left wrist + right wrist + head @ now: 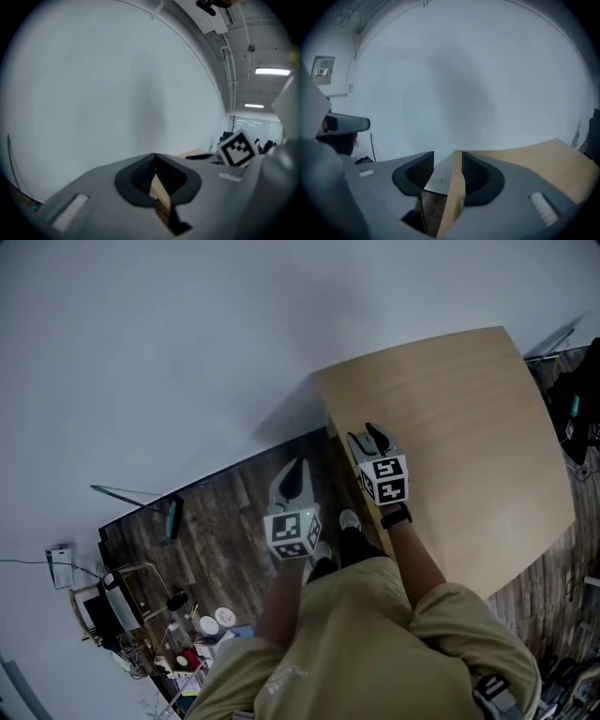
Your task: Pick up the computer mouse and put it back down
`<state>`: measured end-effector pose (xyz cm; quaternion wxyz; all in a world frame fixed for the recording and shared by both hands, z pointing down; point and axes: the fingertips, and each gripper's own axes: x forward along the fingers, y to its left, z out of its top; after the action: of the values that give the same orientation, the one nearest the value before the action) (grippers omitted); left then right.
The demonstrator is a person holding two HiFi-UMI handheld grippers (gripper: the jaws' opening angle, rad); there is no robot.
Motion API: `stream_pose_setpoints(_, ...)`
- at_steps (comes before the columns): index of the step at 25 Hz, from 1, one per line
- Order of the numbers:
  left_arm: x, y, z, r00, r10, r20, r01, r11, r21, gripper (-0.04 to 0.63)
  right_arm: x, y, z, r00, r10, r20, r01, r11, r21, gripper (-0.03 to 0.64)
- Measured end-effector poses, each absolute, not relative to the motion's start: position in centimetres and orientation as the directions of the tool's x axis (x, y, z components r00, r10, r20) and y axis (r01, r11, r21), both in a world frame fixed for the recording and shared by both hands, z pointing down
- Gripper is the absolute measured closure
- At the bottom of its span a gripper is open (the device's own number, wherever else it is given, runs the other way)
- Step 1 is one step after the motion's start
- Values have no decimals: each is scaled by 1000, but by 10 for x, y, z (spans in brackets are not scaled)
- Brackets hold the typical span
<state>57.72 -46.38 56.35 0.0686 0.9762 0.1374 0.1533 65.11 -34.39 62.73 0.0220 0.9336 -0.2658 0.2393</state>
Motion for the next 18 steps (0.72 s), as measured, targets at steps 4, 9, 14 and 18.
stream_pose_setpoints(4, 572, -486, 527, 942, 262, 210, 233, -960, 155, 598, 626, -364, 552, 791, -524, 314, -528, -845, -79, 476)
stream_pose_setpoints(9, 554, -509, 495, 962, 232, 145, 212, -968, 138, 598, 583, -389, 488, 804, -563, 189, -558, -825, -88, 534)
stream_pose_setpoints(14, 533, -518, 468, 970, 224, 92, 215, -972, 100, 598, 548, -410, 453, 793, -600, 108, -597, -800, -60, 590)
stream_pose_setpoints(18, 516, -522, 458, 974, 220, 60, 214, -973, 92, 598, 527, -421, 440, 787, -614, 67, -612, -789, -42, 609)
